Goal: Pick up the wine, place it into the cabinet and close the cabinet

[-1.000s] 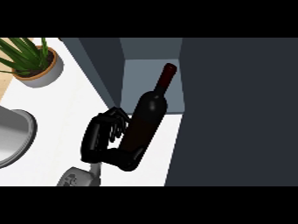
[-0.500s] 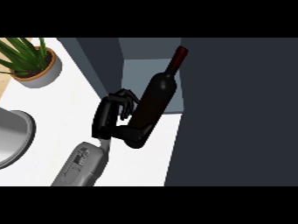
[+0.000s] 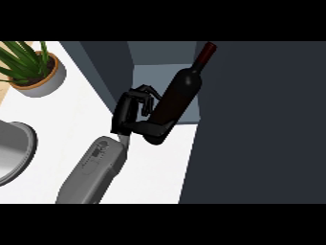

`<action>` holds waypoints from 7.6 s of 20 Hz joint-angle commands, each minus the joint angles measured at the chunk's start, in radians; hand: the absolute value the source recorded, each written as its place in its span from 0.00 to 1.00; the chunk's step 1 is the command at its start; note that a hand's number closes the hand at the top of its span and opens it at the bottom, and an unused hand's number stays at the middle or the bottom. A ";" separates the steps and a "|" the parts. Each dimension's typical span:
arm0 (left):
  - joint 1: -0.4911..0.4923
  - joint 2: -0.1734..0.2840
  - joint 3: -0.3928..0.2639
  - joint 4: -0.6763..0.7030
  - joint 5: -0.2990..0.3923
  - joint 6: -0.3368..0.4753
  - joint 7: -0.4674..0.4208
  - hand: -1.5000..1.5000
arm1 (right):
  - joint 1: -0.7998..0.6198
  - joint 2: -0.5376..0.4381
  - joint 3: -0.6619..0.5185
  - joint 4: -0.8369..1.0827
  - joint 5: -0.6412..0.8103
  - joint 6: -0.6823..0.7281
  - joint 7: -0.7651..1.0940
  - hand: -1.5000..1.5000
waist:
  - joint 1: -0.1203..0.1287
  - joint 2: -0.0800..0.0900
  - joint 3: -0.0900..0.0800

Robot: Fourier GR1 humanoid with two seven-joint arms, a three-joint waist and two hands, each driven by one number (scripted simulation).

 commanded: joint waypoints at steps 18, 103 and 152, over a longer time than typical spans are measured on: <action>-0.430 0.000 -0.046 0.532 0.178 0.142 -0.004 1.00 | 0.102 -0.002 0.008 -0.173 -0.074 0.042 -0.036 0.00 | -0.041 0.011 0.000; -0.155 0.000 -0.079 0.169 0.413 -0.194 -0.113 0.00 | 0.270 -0.040 -0.140 -0.189 -0.136 0.120 -0.132 0.00 | 0.061 -0.019 0.001; 0.649 0.537 0.166 -0.588 0.595 -0.507 -0.049 0.00 | 0.073 -0.096 0.219 -0.165 -0.038 0.384 -0.025 1.00 | 0.056 -0.005 -0.003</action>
